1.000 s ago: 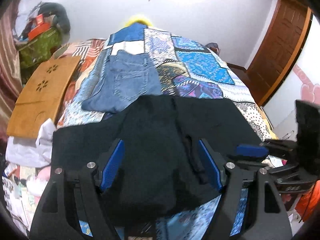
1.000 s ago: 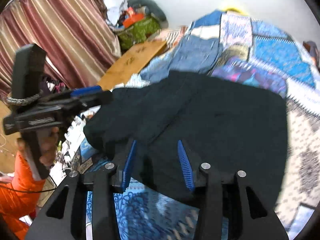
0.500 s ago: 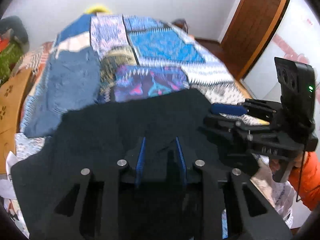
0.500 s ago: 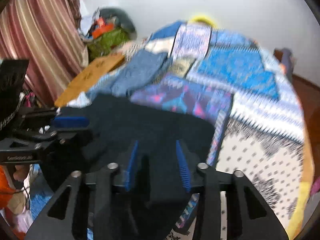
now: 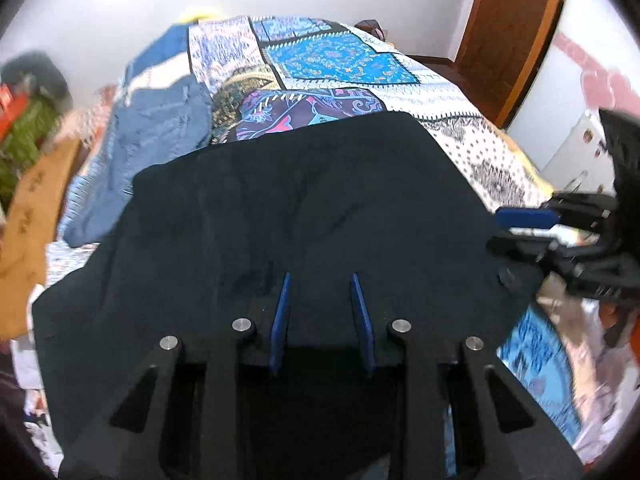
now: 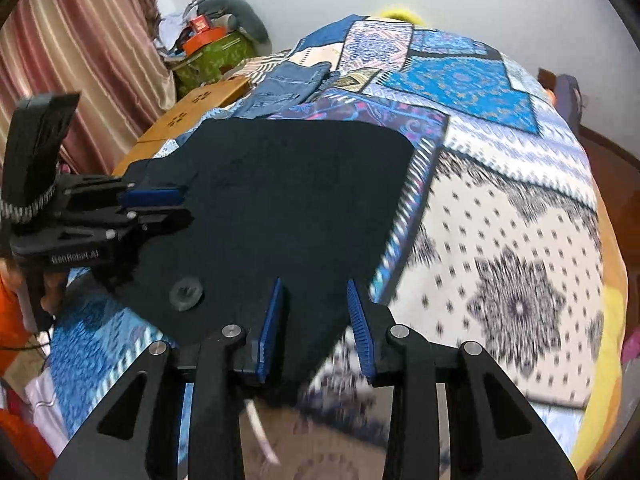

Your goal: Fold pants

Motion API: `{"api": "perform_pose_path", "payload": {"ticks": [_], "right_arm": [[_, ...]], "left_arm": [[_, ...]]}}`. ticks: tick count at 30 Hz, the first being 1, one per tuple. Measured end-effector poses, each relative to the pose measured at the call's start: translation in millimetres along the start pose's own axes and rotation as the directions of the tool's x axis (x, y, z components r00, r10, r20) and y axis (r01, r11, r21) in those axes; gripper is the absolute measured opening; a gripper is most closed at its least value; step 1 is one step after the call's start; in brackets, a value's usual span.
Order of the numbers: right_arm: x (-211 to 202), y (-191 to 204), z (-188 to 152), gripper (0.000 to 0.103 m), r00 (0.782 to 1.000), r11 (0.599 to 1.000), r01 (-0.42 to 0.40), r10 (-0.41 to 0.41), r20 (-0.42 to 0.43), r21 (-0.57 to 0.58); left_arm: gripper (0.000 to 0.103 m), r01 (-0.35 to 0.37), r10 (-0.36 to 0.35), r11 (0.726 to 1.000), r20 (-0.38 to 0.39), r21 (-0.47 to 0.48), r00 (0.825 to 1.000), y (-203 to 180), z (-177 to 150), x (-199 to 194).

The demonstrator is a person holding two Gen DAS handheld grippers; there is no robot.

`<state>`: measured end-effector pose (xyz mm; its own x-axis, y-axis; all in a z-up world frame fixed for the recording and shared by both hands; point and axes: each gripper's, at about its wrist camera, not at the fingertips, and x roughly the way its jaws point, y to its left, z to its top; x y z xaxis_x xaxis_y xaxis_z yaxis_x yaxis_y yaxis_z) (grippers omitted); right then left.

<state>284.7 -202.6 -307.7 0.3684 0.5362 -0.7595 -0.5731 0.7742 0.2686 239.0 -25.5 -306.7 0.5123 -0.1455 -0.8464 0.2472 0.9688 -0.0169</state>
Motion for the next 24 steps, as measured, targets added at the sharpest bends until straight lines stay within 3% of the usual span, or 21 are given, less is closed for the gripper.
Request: {"api": "perform_pose_path", "payload": {"ticks": [7, 10, 14, 16, 24], "right_arm": [[-25, 10, -7, 0.033, 0.996, 0.996, 0.09, -0.091, 0.021, 0.018], [-38, 18, -1, 0.039, 0.994, 0.995, 0.094, -0.095, 0.05, 0.023], [-53, 38, 8, 0.041, 0.989, 0.996, 0.091, -0.09, 0.121, -0.008], [-56, 48, 15, 0.049, 0.986, 0.996, 0.084, -0.08, 0.148, -0.022], [-39, 95, 45, 0.05, 0.977, 0.994, 0.052, -0.032, 0.209, -0.091]], "left_arm": [[0.034, -0.026, 0.028, 0.999, 0.038, -0.046, 0.999, 2, -16, -27], [0.041, -0.091, 0.097, 0.993, 0.076, -0.082, 0.992, 13, -20, -47], [0.058, -0.121, 0.141, 0.981, 0.129, -0.149, 0.982, 35, -28, -76], [0.066, -0.162, 0.192, 0.97, 0.16, -0.183, 0.968, 49, -32, -93], [0.095, -0.231, 0.305, 0.917, 0.199, -0.326, 0.931, 111, -68, -139]]}}
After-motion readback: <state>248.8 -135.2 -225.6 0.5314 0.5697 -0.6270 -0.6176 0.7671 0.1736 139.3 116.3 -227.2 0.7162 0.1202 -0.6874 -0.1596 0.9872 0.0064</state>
